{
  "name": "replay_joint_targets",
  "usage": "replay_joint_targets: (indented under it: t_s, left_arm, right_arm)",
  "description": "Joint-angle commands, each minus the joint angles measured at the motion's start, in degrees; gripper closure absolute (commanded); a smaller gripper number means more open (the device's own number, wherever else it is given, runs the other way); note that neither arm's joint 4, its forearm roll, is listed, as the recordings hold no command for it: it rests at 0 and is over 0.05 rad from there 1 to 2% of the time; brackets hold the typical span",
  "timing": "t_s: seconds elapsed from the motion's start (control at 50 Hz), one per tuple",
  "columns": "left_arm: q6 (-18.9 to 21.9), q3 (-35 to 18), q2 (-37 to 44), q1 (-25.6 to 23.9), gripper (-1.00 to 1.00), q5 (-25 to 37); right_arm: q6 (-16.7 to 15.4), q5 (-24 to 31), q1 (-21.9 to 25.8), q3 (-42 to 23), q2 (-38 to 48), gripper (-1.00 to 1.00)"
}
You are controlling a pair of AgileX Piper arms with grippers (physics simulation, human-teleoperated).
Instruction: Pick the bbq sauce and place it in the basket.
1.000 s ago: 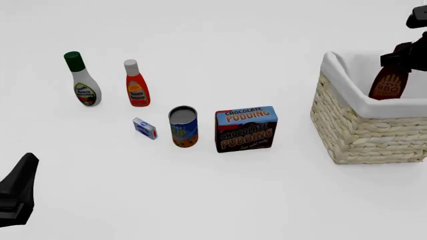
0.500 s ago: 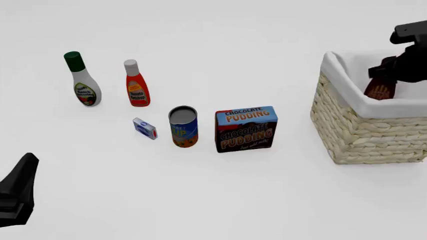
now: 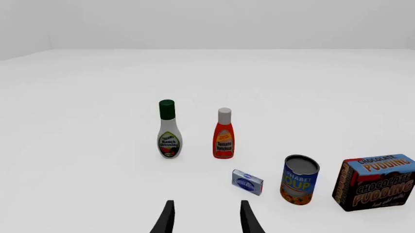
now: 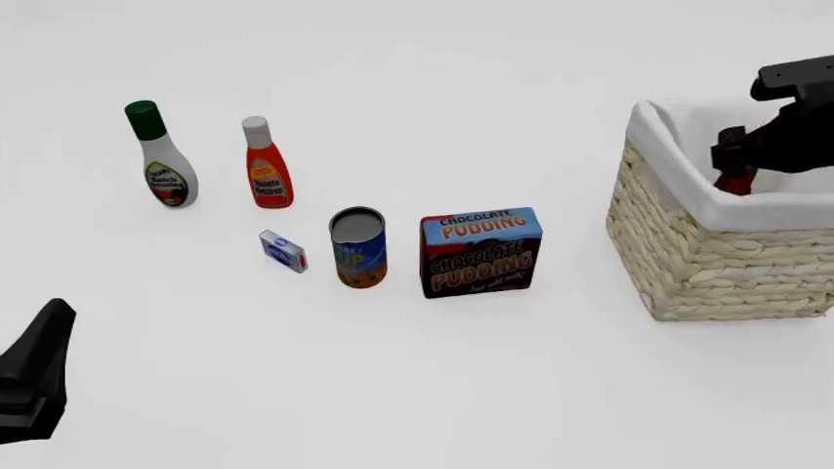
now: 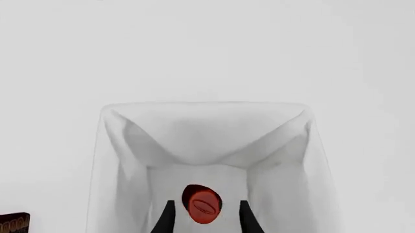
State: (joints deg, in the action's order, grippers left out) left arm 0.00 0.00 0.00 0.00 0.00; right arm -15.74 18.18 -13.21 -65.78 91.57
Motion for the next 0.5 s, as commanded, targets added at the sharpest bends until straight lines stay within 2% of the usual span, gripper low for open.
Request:
replay_joint_targets:
  t_s: [0.02,0.5]
  left_arm:
    - [0.00,0.00,0.00,0.00,-1.00,0.00]
    - [0.00,0.00,0.00,0.00,-1.00,0.00]
  right_arm:
    - [0.37,-0.11,0.31,-0.63,0.35,-1.00]
    - [0.11,1.29,1.23,-0.95,-1.64,-1.00]
